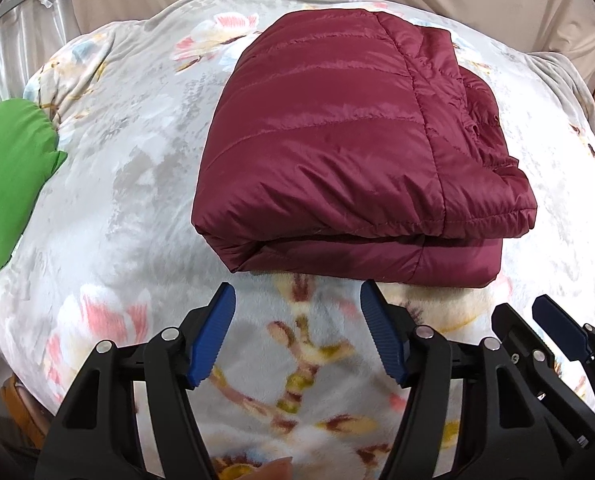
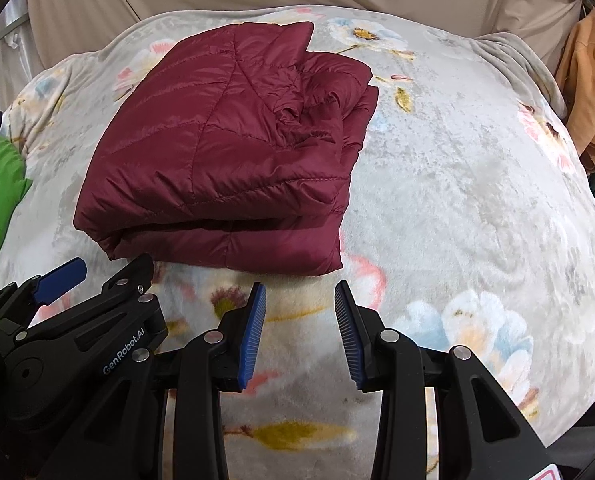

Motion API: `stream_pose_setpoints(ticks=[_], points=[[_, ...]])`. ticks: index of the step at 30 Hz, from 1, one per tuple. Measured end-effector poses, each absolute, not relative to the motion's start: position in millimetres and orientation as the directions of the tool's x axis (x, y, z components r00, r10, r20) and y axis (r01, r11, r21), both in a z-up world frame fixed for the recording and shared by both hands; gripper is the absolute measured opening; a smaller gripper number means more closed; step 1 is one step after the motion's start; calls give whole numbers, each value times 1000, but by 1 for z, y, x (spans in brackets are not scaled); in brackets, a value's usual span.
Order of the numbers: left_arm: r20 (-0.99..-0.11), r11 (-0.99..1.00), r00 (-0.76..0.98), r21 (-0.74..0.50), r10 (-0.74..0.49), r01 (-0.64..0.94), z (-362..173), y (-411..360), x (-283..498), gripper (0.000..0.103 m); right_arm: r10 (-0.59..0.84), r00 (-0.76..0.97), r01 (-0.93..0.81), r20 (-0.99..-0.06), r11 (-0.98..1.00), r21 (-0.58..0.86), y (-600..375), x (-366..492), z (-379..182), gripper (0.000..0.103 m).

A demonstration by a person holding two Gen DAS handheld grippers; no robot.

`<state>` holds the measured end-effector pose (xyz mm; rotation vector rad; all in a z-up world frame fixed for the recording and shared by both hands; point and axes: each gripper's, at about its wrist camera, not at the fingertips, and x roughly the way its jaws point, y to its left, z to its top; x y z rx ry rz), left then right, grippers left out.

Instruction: Fold large clothes

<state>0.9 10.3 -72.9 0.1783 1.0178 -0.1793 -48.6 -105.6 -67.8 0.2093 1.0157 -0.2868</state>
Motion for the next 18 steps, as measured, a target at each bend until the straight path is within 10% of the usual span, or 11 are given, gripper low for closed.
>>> stream_pose_setpoints(ticks=[18], points=[[-858,969,510,67,-66,238,-72,10,4,62,-138,497,337,-857,940,44,-105,-48,-70,37]])
